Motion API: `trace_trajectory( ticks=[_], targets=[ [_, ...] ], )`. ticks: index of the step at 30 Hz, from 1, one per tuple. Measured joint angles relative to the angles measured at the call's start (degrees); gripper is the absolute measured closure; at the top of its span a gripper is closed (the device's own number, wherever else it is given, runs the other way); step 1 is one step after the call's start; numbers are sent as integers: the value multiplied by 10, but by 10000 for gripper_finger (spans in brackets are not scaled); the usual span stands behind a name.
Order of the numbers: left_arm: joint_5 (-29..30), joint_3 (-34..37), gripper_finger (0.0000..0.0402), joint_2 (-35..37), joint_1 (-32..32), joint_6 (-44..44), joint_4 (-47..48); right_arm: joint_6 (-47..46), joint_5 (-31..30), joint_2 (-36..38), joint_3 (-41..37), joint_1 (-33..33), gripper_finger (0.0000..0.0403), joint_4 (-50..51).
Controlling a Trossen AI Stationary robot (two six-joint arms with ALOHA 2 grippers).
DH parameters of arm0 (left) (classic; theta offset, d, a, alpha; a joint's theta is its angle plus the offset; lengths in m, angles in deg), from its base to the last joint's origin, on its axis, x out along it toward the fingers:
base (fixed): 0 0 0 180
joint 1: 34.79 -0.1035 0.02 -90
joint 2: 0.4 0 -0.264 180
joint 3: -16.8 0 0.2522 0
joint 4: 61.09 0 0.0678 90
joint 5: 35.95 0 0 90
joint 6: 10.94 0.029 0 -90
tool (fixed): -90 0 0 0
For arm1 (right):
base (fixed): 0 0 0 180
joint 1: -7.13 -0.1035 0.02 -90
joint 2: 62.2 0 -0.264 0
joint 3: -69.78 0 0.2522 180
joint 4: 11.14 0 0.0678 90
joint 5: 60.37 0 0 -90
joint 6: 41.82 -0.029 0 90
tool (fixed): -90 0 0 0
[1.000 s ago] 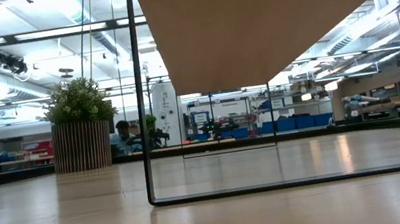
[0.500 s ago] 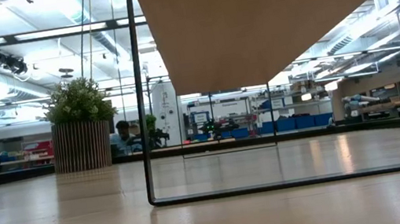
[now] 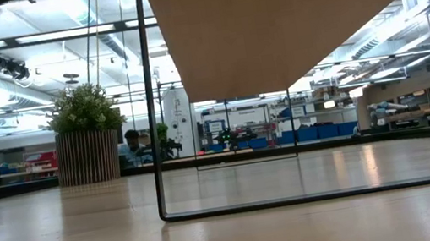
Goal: Pick and place cans onto a shelf
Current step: Put the canned tomatoes on the shelf
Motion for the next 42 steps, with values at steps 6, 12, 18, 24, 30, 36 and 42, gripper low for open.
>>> trace_trajectory(
  ticks=[6, 12, 18, 24, 30, 36, 42],
  targets=[
    [11, -117, 133, 0, -101, 93, 62, -48, -4, 2, 0, -6, 30, 114],
    [26, -182, 133, 0, -188, 128, 54, -92, -23, -2, 0, -49, 30, 169],
    [39, -230, 133, -39, -240, 135, 0, -146, -67, 0, -29, -95, 30, 164],
    [28, -296, 132, -120, -253, 175, 7, -212, -37, -1, -141, -122, 30, 80],
    [9, -389, 132, -204, -255, 212, 83, -263, -19, -1, -197, -141, 30, 40],
    [13, -443, 130, -245, -253, 271, 116, -294, 15, 1, -211, -161, 30, 57],
    [51, -438, 98, -245, -244, 296, 69, -312, 9, 1, -212, -177, 30, 62]
  ],
)
